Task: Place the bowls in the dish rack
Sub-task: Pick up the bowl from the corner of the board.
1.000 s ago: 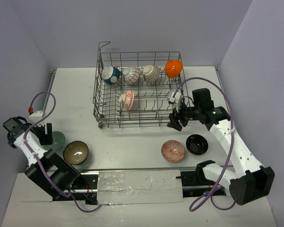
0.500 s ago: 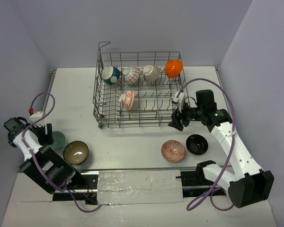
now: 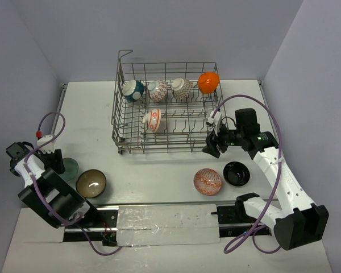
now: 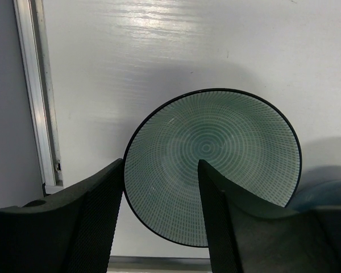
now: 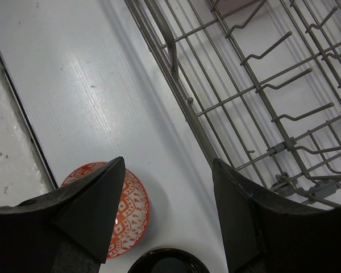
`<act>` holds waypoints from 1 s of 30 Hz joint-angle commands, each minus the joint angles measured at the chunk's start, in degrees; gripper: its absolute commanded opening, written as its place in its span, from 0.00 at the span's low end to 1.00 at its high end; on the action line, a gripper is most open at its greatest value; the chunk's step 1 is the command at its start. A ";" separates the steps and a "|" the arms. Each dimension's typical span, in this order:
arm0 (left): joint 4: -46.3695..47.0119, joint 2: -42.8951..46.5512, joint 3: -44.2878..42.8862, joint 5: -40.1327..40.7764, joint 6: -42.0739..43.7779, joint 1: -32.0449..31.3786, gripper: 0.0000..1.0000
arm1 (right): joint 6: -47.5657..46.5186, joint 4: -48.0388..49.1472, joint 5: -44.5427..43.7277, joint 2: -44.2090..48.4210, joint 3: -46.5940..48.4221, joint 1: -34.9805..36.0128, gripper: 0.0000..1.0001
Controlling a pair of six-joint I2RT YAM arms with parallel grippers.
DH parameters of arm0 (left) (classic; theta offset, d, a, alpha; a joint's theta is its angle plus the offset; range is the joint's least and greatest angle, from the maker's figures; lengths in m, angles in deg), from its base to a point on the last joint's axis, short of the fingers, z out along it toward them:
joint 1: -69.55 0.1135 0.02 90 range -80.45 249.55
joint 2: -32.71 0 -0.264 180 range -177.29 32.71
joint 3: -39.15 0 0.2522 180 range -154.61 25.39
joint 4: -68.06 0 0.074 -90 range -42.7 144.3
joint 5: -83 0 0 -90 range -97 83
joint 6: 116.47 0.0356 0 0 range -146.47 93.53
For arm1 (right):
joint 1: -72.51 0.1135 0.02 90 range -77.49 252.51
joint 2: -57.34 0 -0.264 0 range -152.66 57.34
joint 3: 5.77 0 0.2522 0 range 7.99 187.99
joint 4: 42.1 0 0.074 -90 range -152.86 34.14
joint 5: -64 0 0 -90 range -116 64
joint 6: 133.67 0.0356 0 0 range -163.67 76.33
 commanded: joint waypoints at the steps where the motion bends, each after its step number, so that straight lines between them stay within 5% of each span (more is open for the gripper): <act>1: 1.33 -0.36 -0.33 -2.48 -0.31 0.32 0.59 | -0.95 2.37 -0.05 0.93 -0.43 -0.52 0.70; 30: 4.58 -2.21 -2.09 -1.16 -3.12 0.31 0.34 | -1.48 3.07 -0.76 -0.30 -1.40 -0.43 0.71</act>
